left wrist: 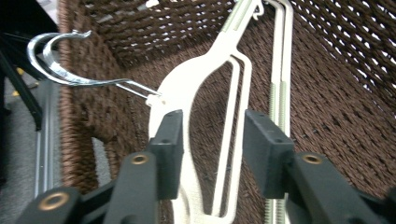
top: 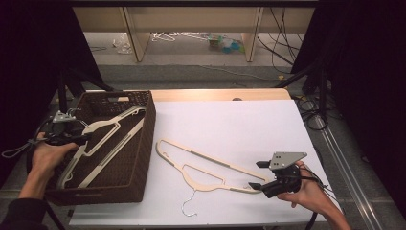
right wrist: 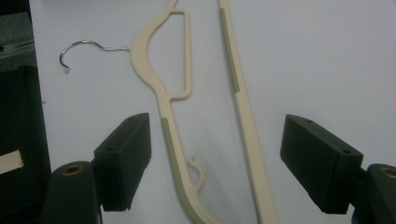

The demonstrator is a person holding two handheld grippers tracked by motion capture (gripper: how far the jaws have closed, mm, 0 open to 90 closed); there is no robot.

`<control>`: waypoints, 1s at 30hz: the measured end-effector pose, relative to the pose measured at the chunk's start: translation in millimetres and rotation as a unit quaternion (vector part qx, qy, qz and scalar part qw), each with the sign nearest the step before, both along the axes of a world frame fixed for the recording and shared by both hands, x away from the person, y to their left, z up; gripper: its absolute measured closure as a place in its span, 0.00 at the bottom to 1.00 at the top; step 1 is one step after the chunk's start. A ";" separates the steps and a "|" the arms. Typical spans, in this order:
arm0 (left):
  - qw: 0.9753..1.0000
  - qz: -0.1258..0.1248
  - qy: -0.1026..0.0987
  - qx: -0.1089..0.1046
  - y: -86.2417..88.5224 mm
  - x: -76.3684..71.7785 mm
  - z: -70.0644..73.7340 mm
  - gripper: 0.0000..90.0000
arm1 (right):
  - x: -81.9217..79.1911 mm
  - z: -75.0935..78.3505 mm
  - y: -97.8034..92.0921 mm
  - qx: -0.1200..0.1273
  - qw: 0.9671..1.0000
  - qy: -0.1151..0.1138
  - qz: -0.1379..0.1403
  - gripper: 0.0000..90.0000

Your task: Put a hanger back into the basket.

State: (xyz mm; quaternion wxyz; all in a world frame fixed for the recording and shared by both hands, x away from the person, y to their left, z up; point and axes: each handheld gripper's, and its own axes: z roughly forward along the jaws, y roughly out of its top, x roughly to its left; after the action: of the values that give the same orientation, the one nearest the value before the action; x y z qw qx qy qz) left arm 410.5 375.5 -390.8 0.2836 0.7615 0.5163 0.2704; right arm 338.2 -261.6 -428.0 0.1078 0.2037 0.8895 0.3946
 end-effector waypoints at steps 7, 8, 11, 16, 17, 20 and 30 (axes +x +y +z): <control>0.998 -0.027 -0.032 -0.051 -18.6 -12.0 15.0 0.49 | 0.2 -1.1 0.3 0.000 1.000 0.001 0.000 0.29; 0.996 -0.028 -0.042 -0.070 -23.9 -14.0 16.6 0.47 | 0.1 -1.1 0.4 0.001 1.000 0.002 0.000 0.29; 0.992 -0.035 -0.058 -0.103 -39.0 -19.8 20.7 0.43 | 0.1 -1.2 0.5 0.002 1.000 0.001 -0.001 0.28; 0.986 -0.073 -0.082 -0.124 -72.7 -35.1 28.0 0.38 | 0.1 -1.6 -0.3 0.008 1.000 0.000 -0.004 0.25; 0.985 -0.083 -0.088 -0.126 -81.7 -39.5 29.3 0.37 | -0.2 -1.9 -0.2 0.008 1.000 0.000 -0.005 0.25; 0.978 -0.115 -0.101 -0.140 -101.2 -49.2 29.5 0.31 | -0.5 -3.5 -0.5 0.010 1.000 -0.001 -0.007 0.23; 0.958 -0.175 -0.126 -0.189 -152.0 -79.9 25.3 0.23 | 0.4 -4.6 2.4 0.017 1.000 -0.009 -0.008 0.20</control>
State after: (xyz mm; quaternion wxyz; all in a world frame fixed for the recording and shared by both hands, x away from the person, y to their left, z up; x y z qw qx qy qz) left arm 330.6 223.5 -365.5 0.5277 0.7324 0.3765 0.2082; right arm 338.6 -259.2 -432.6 0.1152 0.2089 0.8799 0.4109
